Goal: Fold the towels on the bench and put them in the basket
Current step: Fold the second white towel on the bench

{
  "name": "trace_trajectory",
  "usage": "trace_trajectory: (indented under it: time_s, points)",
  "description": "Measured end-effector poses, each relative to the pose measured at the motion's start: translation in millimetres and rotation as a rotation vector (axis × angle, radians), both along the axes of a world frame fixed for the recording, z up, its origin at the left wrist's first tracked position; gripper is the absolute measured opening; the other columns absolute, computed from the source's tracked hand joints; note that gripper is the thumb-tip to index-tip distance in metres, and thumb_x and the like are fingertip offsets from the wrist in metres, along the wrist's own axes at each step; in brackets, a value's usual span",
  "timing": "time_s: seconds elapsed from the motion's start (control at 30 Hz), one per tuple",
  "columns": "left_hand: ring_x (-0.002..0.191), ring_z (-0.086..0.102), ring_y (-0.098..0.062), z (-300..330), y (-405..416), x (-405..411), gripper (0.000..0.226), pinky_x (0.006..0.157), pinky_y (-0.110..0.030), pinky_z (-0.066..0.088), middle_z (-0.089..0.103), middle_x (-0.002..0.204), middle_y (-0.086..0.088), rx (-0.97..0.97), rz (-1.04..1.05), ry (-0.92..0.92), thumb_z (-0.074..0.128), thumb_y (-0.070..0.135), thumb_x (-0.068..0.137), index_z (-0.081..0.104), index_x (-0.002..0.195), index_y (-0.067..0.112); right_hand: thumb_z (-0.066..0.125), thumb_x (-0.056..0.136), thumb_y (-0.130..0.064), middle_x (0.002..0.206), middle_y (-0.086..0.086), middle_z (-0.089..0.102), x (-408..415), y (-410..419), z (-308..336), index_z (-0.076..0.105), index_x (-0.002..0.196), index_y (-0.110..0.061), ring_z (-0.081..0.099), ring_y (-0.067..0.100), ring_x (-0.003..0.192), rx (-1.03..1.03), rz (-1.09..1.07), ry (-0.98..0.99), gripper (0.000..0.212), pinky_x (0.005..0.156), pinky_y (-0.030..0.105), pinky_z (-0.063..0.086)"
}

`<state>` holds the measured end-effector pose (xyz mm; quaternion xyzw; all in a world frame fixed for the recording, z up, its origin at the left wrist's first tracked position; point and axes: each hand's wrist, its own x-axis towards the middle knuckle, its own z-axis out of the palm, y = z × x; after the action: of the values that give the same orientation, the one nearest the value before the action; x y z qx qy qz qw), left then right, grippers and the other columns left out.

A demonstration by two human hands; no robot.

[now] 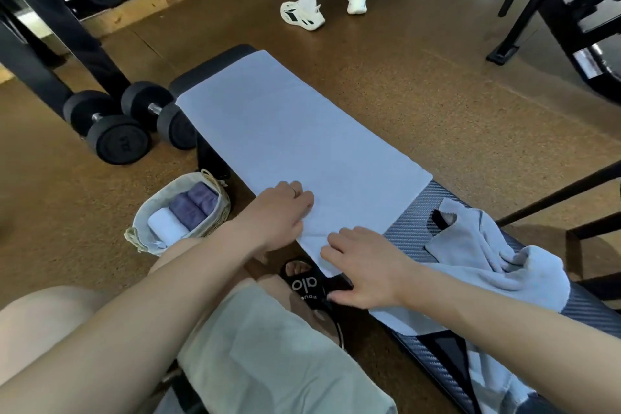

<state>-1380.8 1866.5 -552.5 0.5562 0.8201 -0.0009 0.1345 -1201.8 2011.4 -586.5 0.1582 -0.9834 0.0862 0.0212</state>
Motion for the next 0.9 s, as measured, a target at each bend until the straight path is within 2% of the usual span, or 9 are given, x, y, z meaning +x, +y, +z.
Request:
trace_trajectory:
  time_s: [0.1, 0.2, 0.4, 0.5, 0.57, 0.7, 0.77, 0.83, 0.9]
  points:
    - [0.099, 0.044, -0.024, 0, 1, 0, 0.022, 0.08, -0.038, 0.043, 0.046, 0.117, -0.003, -0.026, 0.001, -0.008, 0.046, 0.023, 0.096, 0.05, 0.117, 0.018, 0.07, 0.078, -0.038, 0.083, 0.001, 0.054, -3, -6, -3, 0.051, 0.087, -0.017, 0.053, 0.022, 0.071, 0.059, -0.012, 0.036, 0.03, 0.061, 0.035, 0.041]
    - [0.101, 0.042, -0.023, 0, 0, -1, 0.021, 0.081, -0.037, 0.042, 0.044, 0.118, -0.001, -0.035, 0.02, -0.052, 0.046, 0.025, 0.096, 0.049, 0.116, 0.02, 0.069, 0.081, -0.023, 0.078, 0.002, 0.054, -3, -12, -6, 0.055, 0.084, -0.015, 0.052, 0.023, 0.067, 0.054, 0.04, 0.072, 0.016, 0.059, 0.034, 0.039]
    - [0.108, 0.042, -0.024, 1, -1, -4, 0.035, 0.085, -0.041, 0.047, 0.041, 0.124, -0.002, -0.077, 0.022, -0.075, 0.053, 0.033, 0.092, 0.045, 0.125, 0.023, 0.069, 0.078, -0.027, 0.08, 0.001, 0.054, 3, -17, -4, 0.057, 0.089, -0.015, 0.052, 0.023, 0.069, 0.081, 0.113, 0.003, 0.02, 0.06, 0.034, 0.039]
    - [0.108, 0.042, -0.024, 1, 0, 0, 0.065, 0.087, -0.04, 0.045, 0.039, 0.126, -0.003, -0.096, -0.022, -0.014, 0.065, 0.054, 0.08, 0.039, 0.132, 0.025, 0.064, 0.084, -0.043, 0.08, 0.0, 0.056, 3, -19, 0, 0.061, 0.082, -0.017, 0.053, 0.022, 0.069, 0.067, 0.135, -0.033, 0.026, 0.06, 0.033, 0.041]
    - [0.111, 0.042, -0.027, -3, 1, 0, 0.084, 0.089, -0.039, 0.044, 0.036, 0.135, -0.005, -0.127, -0.069, 0.077, 0.068, 0.063, 0.074, 0.031, 0.141, 0.028, 0.06, 0.086, -0.043, 0.08, -0.001, 0.056, 1, -19, -2, 0.063, 0.076, -0.019, 0.054, 0.021, 0.07, 0.086, 0.154, -0.059, 0.026, 0.059, 0.033, 0.042]
    - [0.114, 0.04, -0.031, -13, 5, 5, 0.092, 0.078, -0.037, 0.026, 0.026, 0.152, -0.015, -0.172, -0.116, 0.263, 0.069, 0.052, 0.076, 0.021, 0.15, 0.03, 0.062, 0.082, -0.035, 0.078, -0.001, 0.056, -6, -18, -3, 0.064, 0.068, -0.021, 0.054, 0.021, 0.066, 0.131, 0.187, -0.115, 0.02, 0.056, 0.032, 0.043]
    - [0.113, 0.039, -0.031, -16, 7, 6, 0.092, 0.078, -0.038, 0.023, 0.027, 0.151, -0.016, -0.165, -0.112, 0.27, 0.07, 0.05, 0.074, 0.021, 0.148, 0.028, 0.06, 0.086, -0.033, 0.072, -0.001, 0.056, -10, -17, 2, 0.062, 0.07, -0.019, 0.055, 0.023, 0.061, 0.035, 0.172, -0.097, 0.022, 0.054, 0.032, 0.044]
    - [0.111, 0.038, -0.032, -16, 8, 1, 0.093, 0.082, -0.038, 0.029, 0.029, 0.146, -0.015, -0.151, -0.136, 0.218, 0.071, 0.054, 0.069, 0.024, 0.145, 0.028, 0.052, 0.092, -0.031, 0.071, 0.0, 0.054, -22, -11, 13, 0.06, 0.076, -0.017, 0.053, 0.024, 0.059, -0.114, 0.078, -0.028, 0.022, 0.055, 0.036, 0.043]
    - [0.111, 0.038, -0.03, -12, 9, -11, 0.095, 0.091, -0.04, 0.035, 0.031, 0.139, -0.01, -0.13, -0.16, 0.118, 0.073, 0.058, 0.064, 0.027, 0.142, 0.029, 0.048, 0.094, -0.029, 0.081, 0.002, 0.056, -44, 3, 19, 0.063, 0.09, -0.014, 0.054, 0.025, 0.068, -0.211, -0.093, 0.07, 0.022, 0.062, 0.039, 0.043]
